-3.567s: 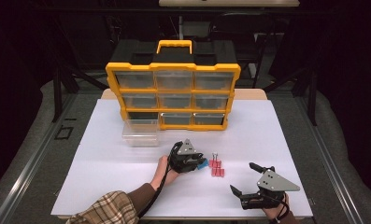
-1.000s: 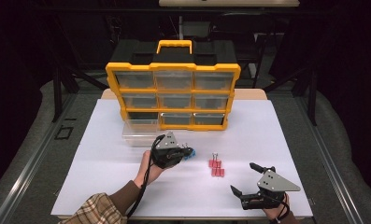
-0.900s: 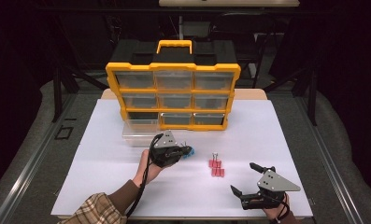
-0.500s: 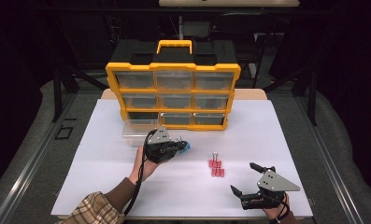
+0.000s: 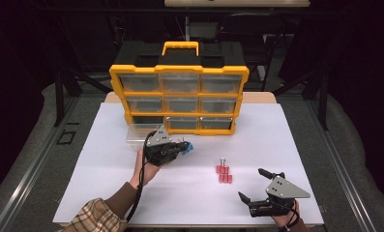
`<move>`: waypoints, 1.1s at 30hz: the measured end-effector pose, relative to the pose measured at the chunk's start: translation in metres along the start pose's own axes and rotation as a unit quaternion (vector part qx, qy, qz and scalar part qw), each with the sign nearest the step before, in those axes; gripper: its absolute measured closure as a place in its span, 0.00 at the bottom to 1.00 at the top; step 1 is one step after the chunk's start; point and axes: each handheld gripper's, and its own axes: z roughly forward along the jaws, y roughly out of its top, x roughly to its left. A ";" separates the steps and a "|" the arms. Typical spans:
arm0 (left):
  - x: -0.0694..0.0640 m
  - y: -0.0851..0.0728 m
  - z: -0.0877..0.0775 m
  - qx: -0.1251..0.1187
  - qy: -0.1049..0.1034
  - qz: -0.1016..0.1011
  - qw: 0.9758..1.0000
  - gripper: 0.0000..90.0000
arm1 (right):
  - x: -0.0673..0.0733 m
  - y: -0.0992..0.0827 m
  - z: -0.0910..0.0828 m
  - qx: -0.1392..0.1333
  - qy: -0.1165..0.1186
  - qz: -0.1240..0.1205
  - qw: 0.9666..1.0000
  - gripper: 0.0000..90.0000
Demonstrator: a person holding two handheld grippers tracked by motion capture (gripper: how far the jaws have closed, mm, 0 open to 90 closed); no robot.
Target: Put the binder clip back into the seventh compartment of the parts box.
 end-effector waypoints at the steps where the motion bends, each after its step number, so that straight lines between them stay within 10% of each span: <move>1: 0.000 0.000 -0.001 -0.001 0.001 0.000 1.000 0.98 | 0.000 0.000 0.000 0.000 0.000 0.001 1.000 0.02; 33: 0.026 0.014 -0.042 -0.070 0.046 -0.022 0.996 0.98 | 0.000 0.000 0.000 0.001 0.000 0.002 1.000 0.02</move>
